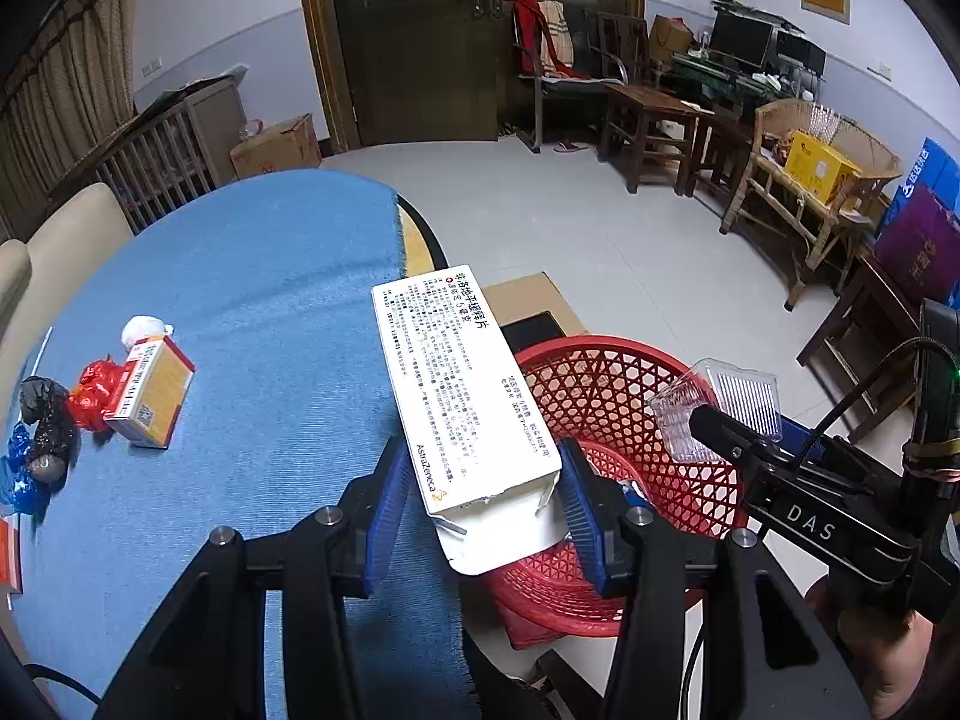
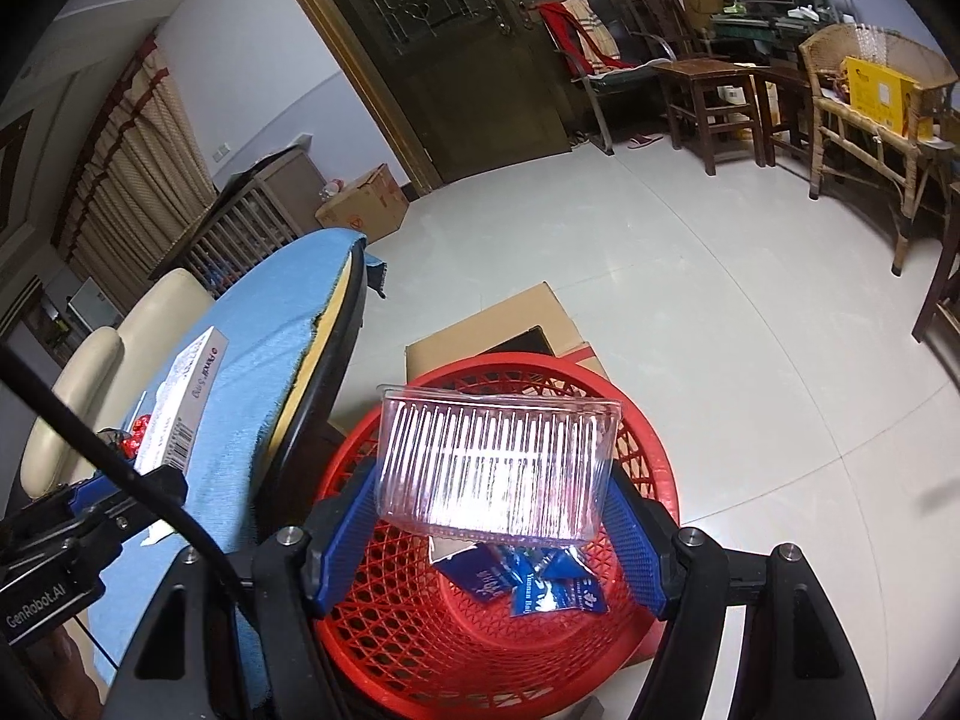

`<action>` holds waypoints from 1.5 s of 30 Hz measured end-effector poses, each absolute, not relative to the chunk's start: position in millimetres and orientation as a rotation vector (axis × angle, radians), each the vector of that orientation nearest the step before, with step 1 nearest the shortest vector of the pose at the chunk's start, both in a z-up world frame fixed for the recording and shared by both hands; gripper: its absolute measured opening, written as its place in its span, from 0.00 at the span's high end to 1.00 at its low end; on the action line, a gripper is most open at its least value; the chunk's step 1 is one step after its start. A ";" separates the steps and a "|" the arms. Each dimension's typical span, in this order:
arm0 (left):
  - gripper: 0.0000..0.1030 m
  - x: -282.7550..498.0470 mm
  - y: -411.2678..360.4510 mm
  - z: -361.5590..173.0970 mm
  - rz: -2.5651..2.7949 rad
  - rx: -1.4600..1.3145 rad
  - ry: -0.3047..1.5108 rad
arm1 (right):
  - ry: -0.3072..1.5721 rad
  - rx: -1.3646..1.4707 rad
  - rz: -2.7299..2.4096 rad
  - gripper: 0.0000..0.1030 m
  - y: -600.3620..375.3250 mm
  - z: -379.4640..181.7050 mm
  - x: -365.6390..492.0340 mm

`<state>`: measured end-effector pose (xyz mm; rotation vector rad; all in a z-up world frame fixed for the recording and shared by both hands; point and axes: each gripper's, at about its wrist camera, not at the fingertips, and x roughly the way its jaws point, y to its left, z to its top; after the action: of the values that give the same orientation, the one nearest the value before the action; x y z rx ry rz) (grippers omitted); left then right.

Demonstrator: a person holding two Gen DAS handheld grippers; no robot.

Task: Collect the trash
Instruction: 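Carry the tray and white box over the red wastebasket, then open both tools to drop the tray and white box into the basket, then return to the table and grasp the red-and-white medicine box with right tool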

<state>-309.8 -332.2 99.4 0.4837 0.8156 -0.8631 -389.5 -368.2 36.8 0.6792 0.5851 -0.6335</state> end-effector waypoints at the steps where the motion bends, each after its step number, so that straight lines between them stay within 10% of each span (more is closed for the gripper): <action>1: 0.51 -309.9 -332.9 98.6 -0.863 0.486 0.817 | 0.586 0.682 -0.635 0.28 -369.2 36.2 -389.6; 19: 0.49 -310.0 -350.9 76.9 -0.886 0.538 0.876 | 0.587 0.735 -0.635 0.21 -385.4 27.5 -393.6; 27: 0.30 -309.6 -350.1 72.0 -0.899 0.541 0.907 | 0.549 0.727 -0.662 0.20 -387.5 39.7 -401.0; 45: 0.30 -223.7 -229.7 80.7 -0.679 0.306 0.929 | 0.585 0.638 -0.609 0.20 -361.3 60.9 -368.4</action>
<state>-223.7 -229.7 80.7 0.3060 0.9290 -0.6795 -368.4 -361.3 60.9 0.6383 0.5848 -0.6086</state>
